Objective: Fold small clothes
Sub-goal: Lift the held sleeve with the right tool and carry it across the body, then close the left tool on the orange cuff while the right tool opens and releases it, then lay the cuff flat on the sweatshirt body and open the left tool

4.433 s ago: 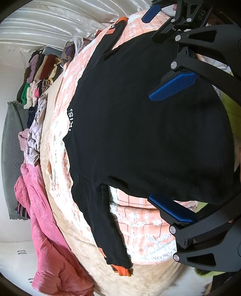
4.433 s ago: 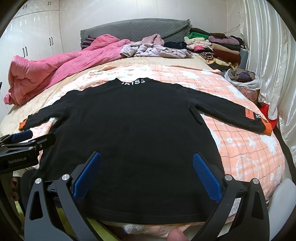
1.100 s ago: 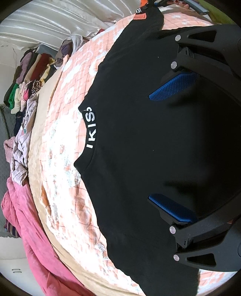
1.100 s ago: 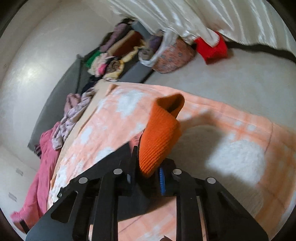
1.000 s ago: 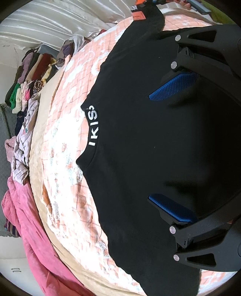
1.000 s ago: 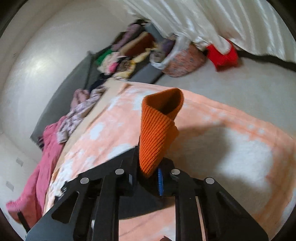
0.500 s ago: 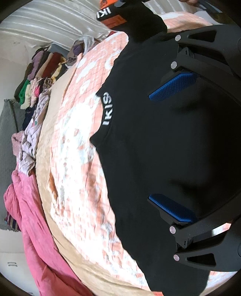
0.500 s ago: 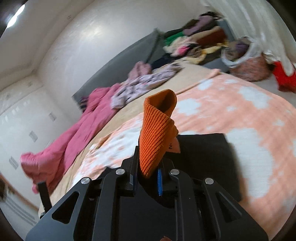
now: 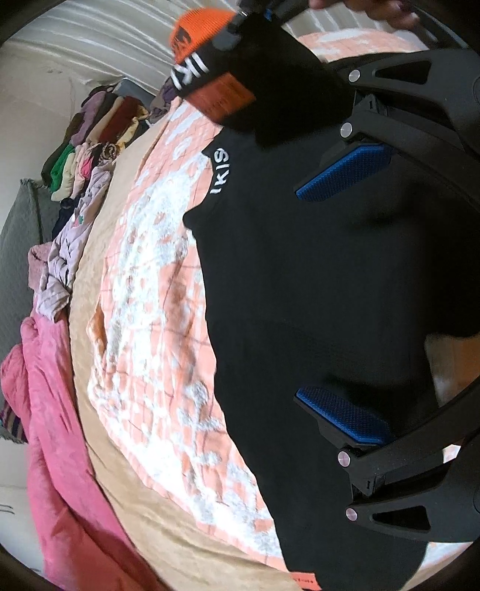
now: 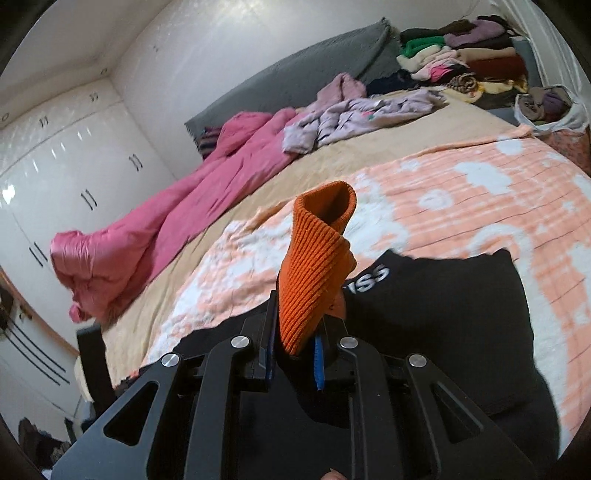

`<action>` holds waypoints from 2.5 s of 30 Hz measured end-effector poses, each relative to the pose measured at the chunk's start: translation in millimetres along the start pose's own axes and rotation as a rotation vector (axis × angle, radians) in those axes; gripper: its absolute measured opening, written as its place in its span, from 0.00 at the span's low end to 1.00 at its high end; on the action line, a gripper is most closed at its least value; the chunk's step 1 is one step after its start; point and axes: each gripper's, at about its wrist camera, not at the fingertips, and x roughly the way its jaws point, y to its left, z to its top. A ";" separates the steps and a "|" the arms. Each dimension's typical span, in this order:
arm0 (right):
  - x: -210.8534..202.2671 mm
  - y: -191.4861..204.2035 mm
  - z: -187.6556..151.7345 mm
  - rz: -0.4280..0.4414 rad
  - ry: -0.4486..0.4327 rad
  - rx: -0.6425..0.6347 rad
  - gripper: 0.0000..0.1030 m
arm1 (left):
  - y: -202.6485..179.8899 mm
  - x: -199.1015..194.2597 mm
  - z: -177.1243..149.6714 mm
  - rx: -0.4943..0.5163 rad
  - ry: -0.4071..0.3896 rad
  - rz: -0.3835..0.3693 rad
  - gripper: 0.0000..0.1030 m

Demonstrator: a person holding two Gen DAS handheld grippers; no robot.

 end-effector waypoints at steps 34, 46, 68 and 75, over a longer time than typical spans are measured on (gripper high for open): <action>3.6 -46.9 -45.6 -0.180 0.087 -0.002 0.52 | 5.3 35.2 -10.6 -0.178 0.120 -0.301 0.55; -38.8 -102.8 -51.7 -0.274 0.054 0.086 0.52 | -23.4 20.6 -11.0 -0.016 -0.004 -0.192 0.07; -7.5 -63.7 -55.7 -0.309 0.081 -0.084 0.59 | -10.8 -21.8 -5.2 0.046 -0.080 0.005 0.10; 7.9 -47.6 -54.2 -0.252 0.110 -0.129 0.62 | -42.6 -7.3 -18.2 0.134 -0.032 -0.041 0.11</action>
